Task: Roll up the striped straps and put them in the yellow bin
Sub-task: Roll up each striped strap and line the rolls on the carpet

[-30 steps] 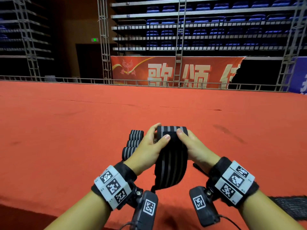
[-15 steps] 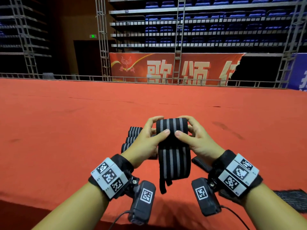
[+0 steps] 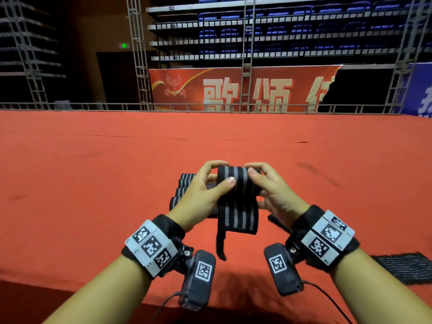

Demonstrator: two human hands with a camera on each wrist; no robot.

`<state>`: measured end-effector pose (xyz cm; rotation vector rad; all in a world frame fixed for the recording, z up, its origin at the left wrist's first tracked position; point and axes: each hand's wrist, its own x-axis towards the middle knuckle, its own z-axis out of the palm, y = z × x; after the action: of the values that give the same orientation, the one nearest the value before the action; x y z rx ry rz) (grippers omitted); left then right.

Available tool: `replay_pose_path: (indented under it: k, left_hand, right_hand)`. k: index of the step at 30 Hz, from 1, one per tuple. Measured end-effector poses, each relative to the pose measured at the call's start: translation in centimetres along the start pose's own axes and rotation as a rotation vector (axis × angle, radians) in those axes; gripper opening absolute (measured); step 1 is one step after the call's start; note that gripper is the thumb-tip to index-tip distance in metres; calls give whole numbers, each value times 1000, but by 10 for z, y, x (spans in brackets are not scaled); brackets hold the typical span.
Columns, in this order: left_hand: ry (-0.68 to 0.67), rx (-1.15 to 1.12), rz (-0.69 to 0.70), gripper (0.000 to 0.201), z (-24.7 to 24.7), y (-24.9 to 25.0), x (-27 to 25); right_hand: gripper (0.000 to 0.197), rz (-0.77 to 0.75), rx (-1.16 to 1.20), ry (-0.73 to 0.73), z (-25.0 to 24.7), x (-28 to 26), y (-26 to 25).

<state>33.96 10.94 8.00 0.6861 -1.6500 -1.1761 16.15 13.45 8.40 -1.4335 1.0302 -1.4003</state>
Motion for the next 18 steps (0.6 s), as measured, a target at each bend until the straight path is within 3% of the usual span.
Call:
replay_pose_path:
  k: [2,6,10,15,18]
  left_hand:
    - [-20,11,-13,30,3,-4,-2]
    - [30,-26,-78,20,5,-11,-4]
    - [51,55,18,31,2,-14,-6]
    - [18,-67,-118,44,-2,-21,-8]
    - [45,-18,-101,55,-7,-29,-9]
  right_hand:
    - [16,15,-1,37,-2,1,3]
    - [39,-121,-172,-9,2,-3,7]
    - [33,91,-52,-6,0,1,12]
    - [34,-49,-129,100,2,2,15]
    - [34,84,-52,78,6,3,21]
